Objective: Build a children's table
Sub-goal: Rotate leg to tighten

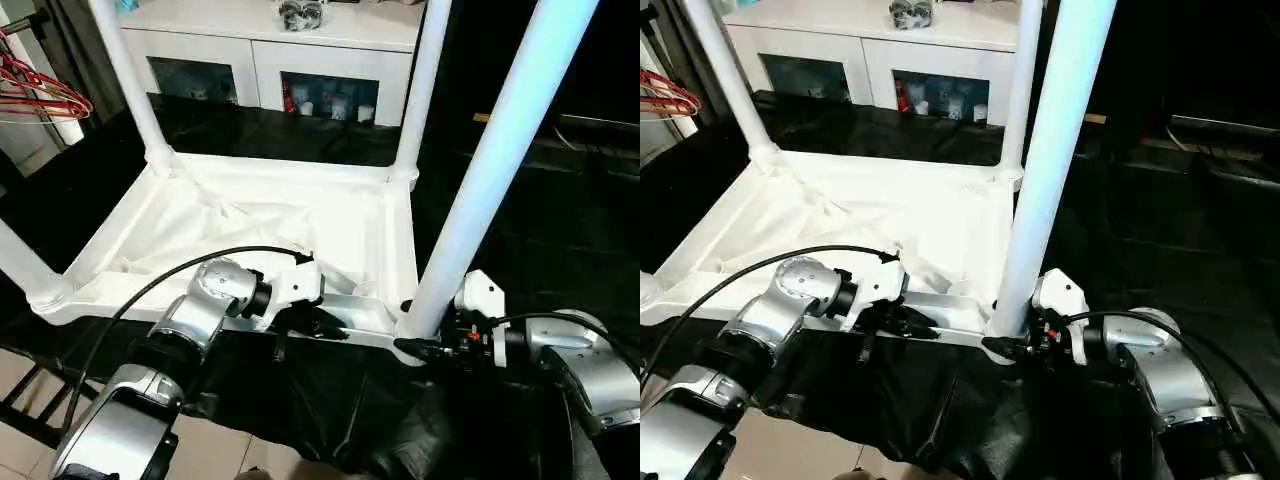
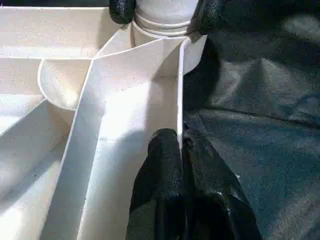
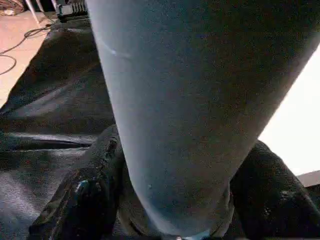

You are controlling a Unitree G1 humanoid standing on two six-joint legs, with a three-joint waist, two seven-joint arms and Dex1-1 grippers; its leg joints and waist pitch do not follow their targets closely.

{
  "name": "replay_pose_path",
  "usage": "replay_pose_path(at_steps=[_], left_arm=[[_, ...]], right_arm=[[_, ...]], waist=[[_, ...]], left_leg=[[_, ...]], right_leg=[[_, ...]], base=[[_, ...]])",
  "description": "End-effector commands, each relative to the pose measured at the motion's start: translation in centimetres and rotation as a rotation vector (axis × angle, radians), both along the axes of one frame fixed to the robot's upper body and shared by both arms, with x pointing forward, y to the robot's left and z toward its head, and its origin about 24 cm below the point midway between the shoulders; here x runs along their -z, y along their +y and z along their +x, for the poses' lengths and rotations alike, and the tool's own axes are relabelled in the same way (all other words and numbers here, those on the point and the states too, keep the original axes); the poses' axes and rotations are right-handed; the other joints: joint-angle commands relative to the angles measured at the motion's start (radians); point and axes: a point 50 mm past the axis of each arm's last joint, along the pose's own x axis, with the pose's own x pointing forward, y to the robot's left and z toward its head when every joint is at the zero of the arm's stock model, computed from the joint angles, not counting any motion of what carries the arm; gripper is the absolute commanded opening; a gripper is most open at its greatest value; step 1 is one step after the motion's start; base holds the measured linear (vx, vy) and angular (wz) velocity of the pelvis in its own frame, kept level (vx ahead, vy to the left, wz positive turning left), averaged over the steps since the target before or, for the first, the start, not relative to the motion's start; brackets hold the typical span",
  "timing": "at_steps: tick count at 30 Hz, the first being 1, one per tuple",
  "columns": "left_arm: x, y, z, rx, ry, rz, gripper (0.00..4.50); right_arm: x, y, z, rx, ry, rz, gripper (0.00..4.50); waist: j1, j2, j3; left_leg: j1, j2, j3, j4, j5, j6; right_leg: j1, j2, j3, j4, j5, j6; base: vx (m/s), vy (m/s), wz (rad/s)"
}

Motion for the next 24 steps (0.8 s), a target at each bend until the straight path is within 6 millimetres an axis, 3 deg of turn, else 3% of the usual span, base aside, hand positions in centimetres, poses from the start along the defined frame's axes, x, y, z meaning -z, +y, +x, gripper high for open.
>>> replay_pose_path(at_steps=[1, 11, 16, 18, 24], left_arm=[[-1.7, -0.2, 1.0, -0.022, -0.071, -0.041, 0.00], [-1.4, -0.3, 0.8, -0.033, -0.064, -0.052, 0.00], [-1.2, -1.4, 1.4, -0.139, -0.091, -0.072, 0.00], [-1.1, -2.3, 1.4, -0.167, -0.094, -0.094, 0.00], [-0.9, -5.7, 1.2, -0.220, -0.106, -0.137, 0.00]], right_arm=[[1.4, 1.8, -1.6, -0.137, 0.102, 0.016, 2.65], [1.6, 2.2, -1.7, -0.101, 0.106, 0.035, 2.62], [2.4, 2.7, 0.2, 0.137, 0.044, 0.038, 2.62], [3.0, 3.0, 1.3, 0.277, 0.031, 0.035, 2.61], [4.3, 4.9, 3.0, 0.540, 0.040, 0.055, 2.61]], waist=[[0.000, -0.013, -0.048], [0.000, -0.016, -0.049], [-0.007, -0.018, -0.043], [-0.024, -0.019, -0.039], [-0.039, -0.022, -0.037]], left_leg=[[0.000, 0.028, -0.001, -0.059, -0.205, 0.075], [0.000, 0.028, 0.000, -0.056, -0.194, 0.077], [0.001, 0.026, -0.001, -0.064, -0.234, 0.049], [0.002, 0.023, -0.005, -0.074, -0.282, 0.010], [0.003, 0.022, -0.006, -0.075, -0.285, 0.011]], right_leg=[[0.042, -0.049, 0.029, -0.060, -0.089, -0.251], [0.042, -0.048, 0.029, -0.057, -0.079, -0.254], [0.039, -0.050, 0.029, -0.065, -0.159, -0.239], [0.037, -0.053, 0.028, -0.078, -0.296, -0.198], [0.034, -0.052, 0.032, -0.082, -0.305, -0.187]], base=[[0.000, 0.000, 0.00], [0.000, 0.000, 0.00], [0.000, 0.000, 0.00], [0.000, 0.000, 0.00], [0.000, 0.000, 0.00]])
